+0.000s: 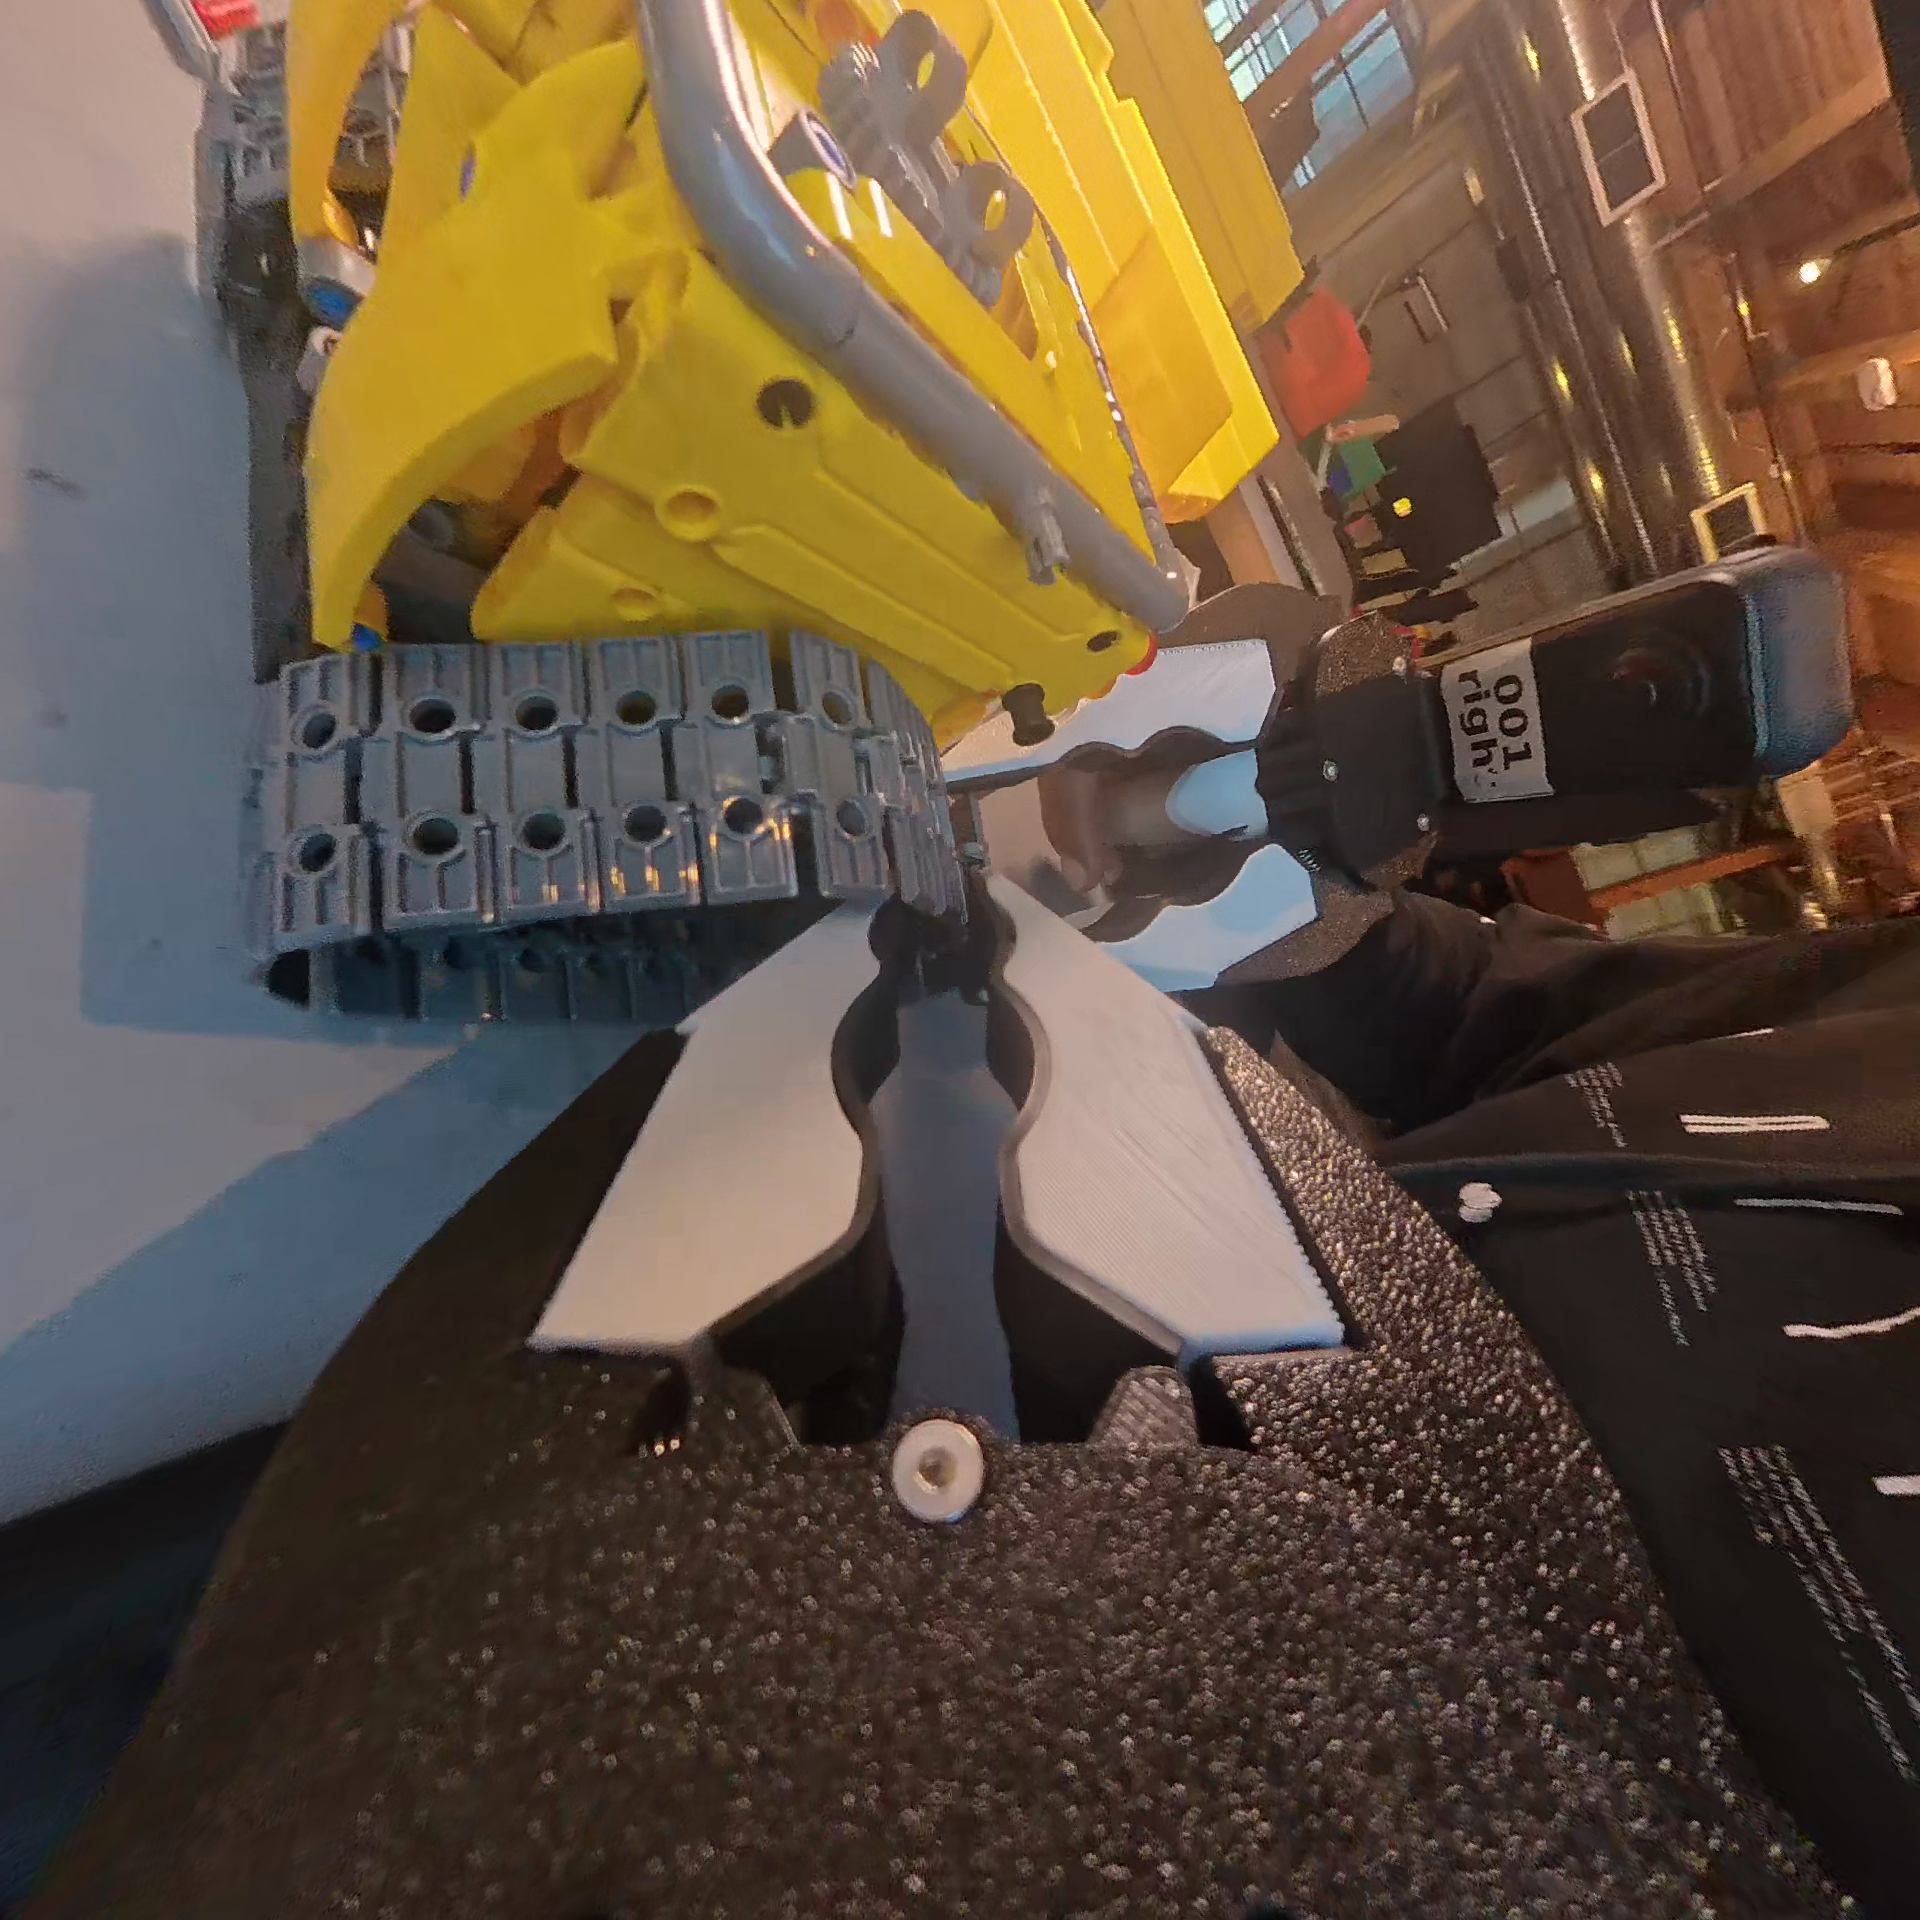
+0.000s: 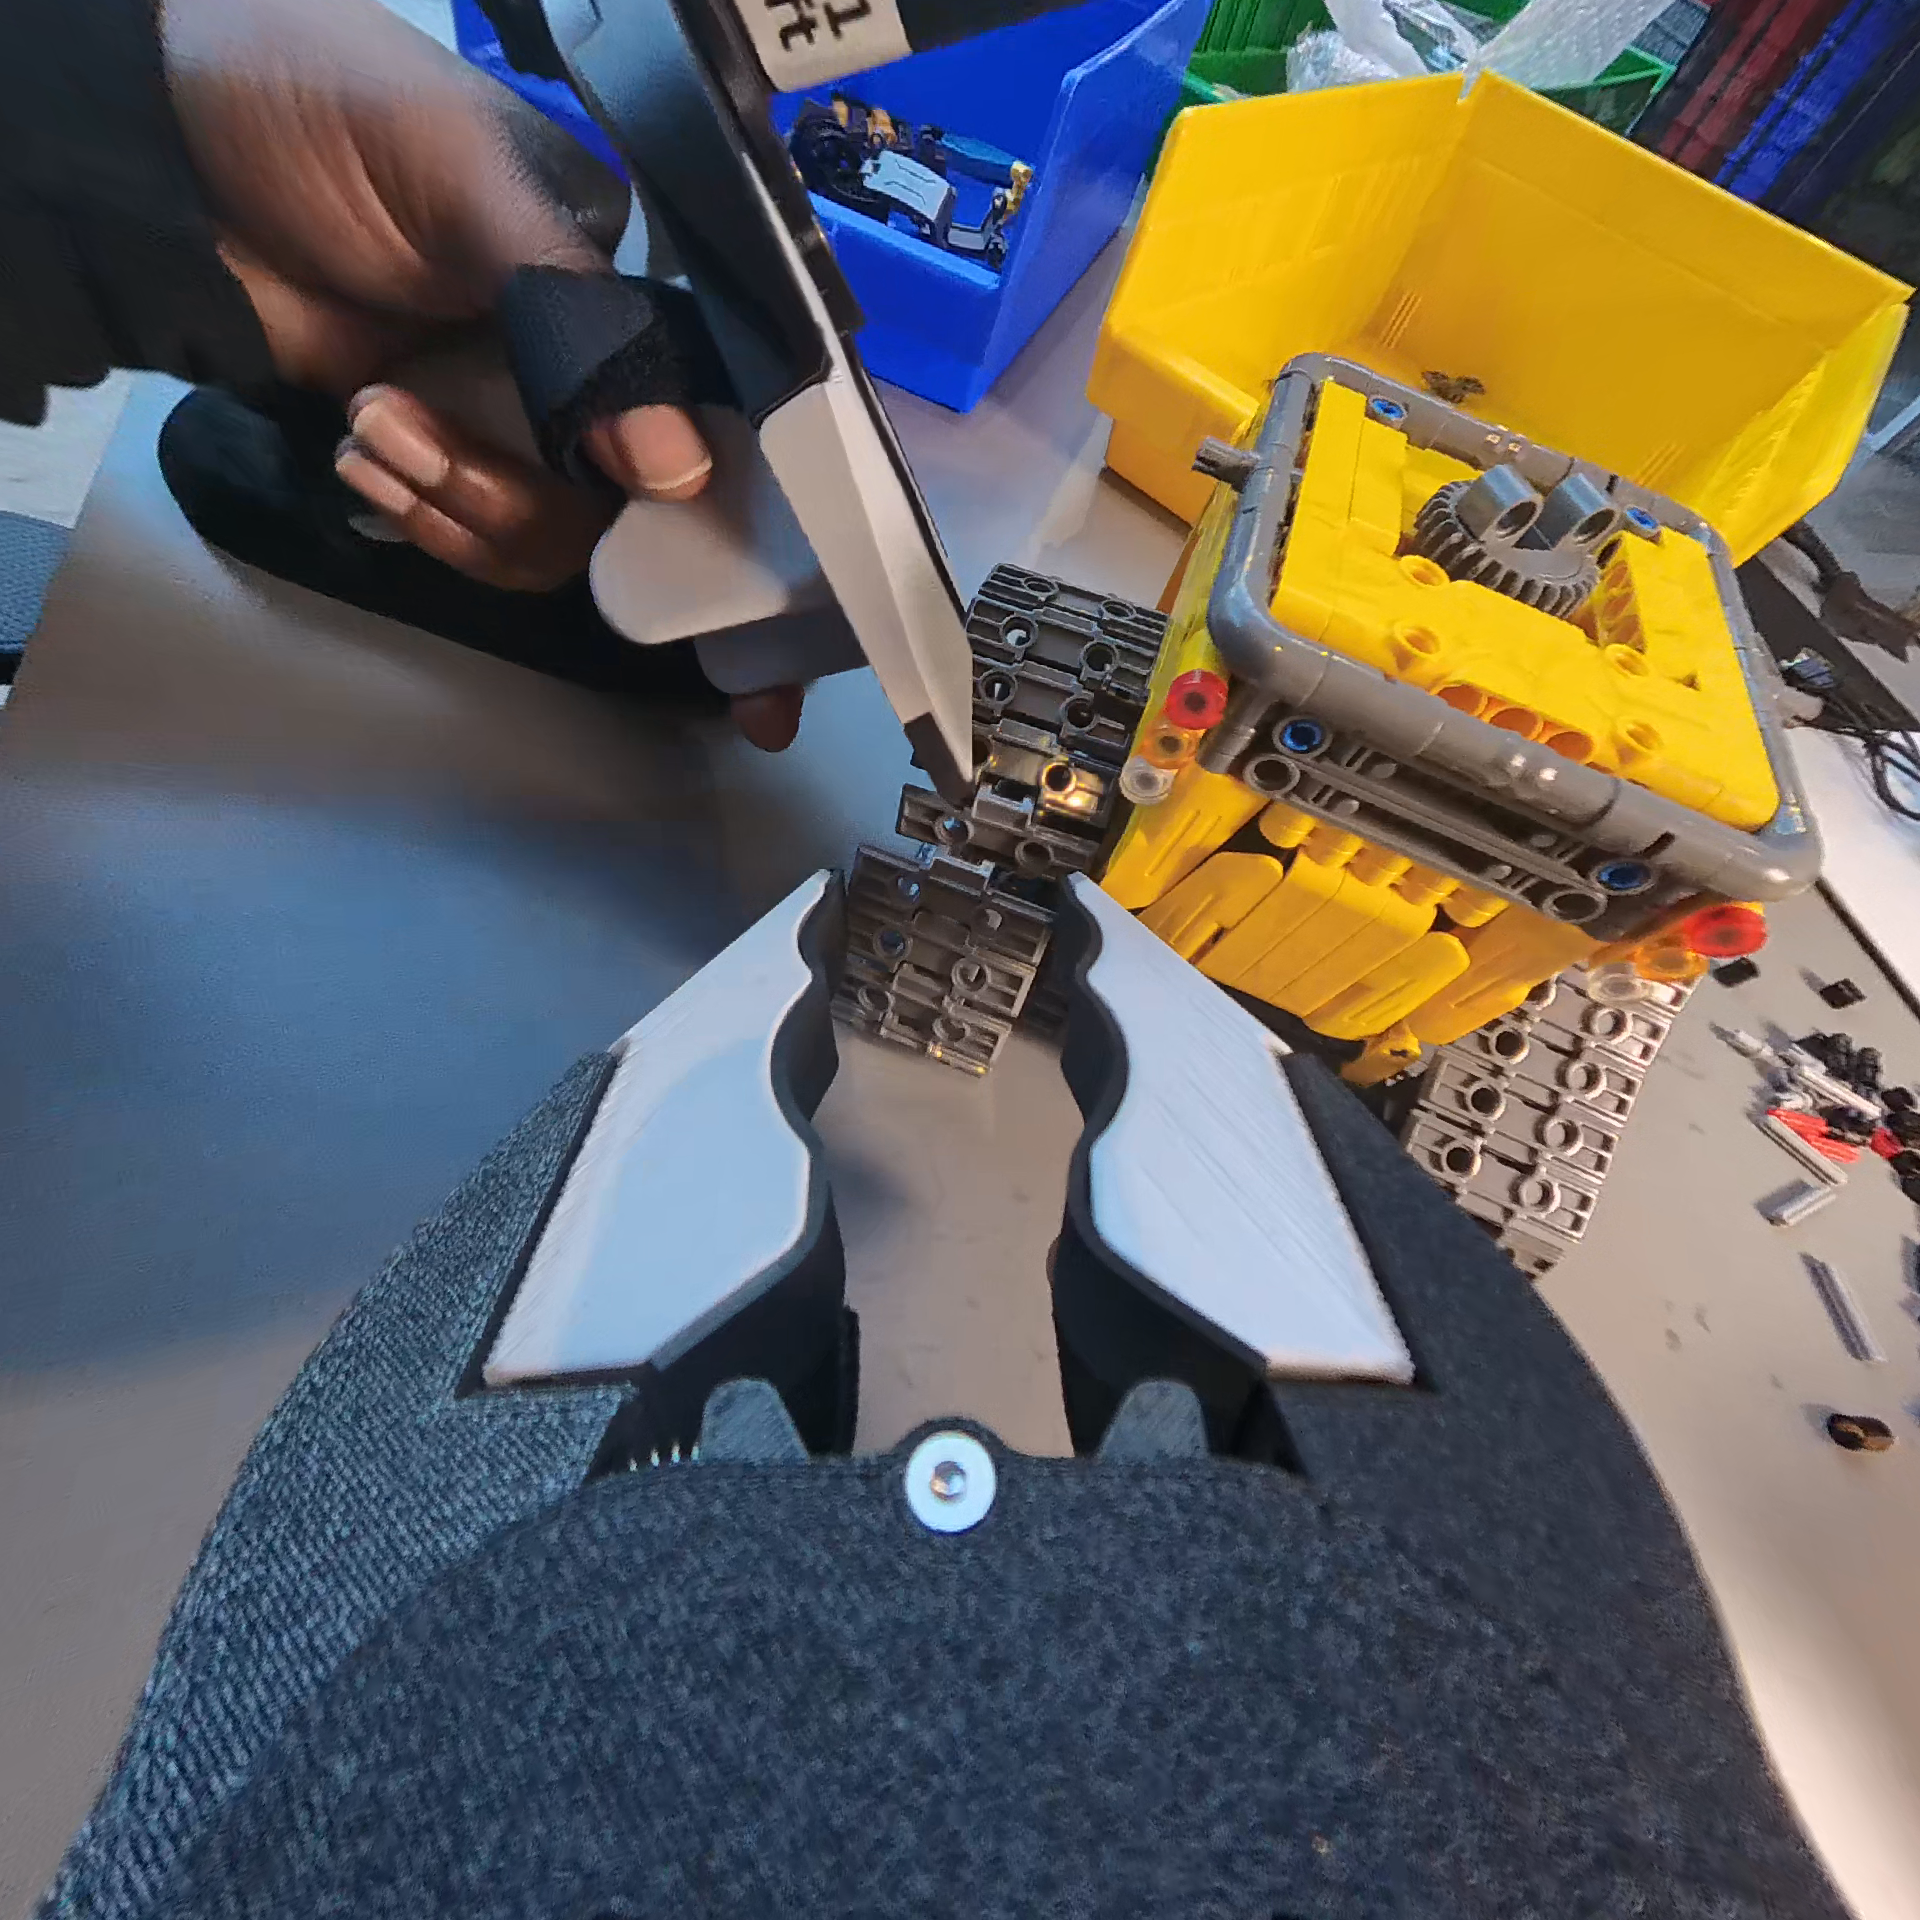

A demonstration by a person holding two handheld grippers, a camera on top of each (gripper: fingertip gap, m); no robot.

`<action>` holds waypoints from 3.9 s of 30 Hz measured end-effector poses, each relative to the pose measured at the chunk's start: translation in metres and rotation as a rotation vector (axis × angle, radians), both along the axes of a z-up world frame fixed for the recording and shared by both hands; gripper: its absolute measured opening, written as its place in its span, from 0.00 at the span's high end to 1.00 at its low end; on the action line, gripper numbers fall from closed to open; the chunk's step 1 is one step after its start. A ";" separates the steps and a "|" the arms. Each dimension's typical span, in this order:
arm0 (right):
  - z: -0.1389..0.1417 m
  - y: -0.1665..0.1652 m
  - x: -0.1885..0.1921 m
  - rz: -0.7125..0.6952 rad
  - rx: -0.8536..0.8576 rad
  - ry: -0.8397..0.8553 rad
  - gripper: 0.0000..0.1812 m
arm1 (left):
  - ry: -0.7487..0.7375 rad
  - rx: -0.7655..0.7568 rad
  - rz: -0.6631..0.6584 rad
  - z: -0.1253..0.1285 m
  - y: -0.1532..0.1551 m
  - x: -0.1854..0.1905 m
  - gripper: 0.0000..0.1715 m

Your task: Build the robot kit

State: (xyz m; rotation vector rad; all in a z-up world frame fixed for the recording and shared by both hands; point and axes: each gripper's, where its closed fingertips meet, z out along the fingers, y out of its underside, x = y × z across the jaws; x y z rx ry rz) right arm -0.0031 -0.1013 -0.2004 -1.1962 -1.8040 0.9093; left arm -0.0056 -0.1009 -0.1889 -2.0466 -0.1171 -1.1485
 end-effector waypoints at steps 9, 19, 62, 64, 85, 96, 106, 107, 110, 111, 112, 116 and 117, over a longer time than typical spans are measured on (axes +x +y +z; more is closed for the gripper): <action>-0.001 0.003 0.005 -0.052 -0.029 0.015 0.78 | -0.053 -0.007 -0.052 0.000 -0.004 0.011 0.95; -0.006 -0.004 0.002 -0.014 -0.013 0.006 0.79 | -0.110 -0.034 -0.154 0.002 -0.011 0.021 0.95; -0.005 0.007 0.019 -0.113 -0.039 -0.003 0.78 | 0.250 0.135 0.206 -0.009 0.003 0.020 0.93; -0.005 0.007 0.019 -0.115 -0.040 -0.004 0.78 | 0.328 0.166 0.231 -0.010 0.004 0.020 0.93; 0.002 0.007 0.023 -0.097 -0.123 0.009 0.78 | -0.177 0.080 0.187 0.003 -0.002 0.027 0.98; 0.001 0.008 0.022 -0.100 -0.142 0.005 0.78 | -0.227 0.049 0.151 -0.001 -0.001 0.032 0.98; 0.002 0.007 0.018 -0.103 -0.061 0.032 0.77 | -0.282 0.039 0.121 0.001 0.000 0.038 0.98; 0.004 0.008 0.018 -0.107 -0.056 0.047 0.78 | -0.289 0.039 0.112 0.001 -0.001 0.039 0.98; 0.004 0.008 0.018 -0.109 -0.049 0.051 0.78 | -0.298 0.033 0.114 0.001 0.000 0.040 0.98; 0.004 0.008 0.018 -0.109 -0.042 0.054 0.78 | -0.299 0.033 0.113 0.000 0.000 0.040 0.98; 0.004 0.008 0.018 -0.108 -0.033 0.058 0.79 | -0.303 0.033 0.112 0.001 0.000 0.040 0.98; 0.002 0.004 0.018 -0.096 -0.005 0.052 0.86 | -0.299 0.039 0.113 0.003 0.001 0.040 0.92; 0.001 0.004 0.017 -0.095 -0.003 0.051 0.86 | -0.283 0.040 0.113 0.003 0.000 0.040 0.92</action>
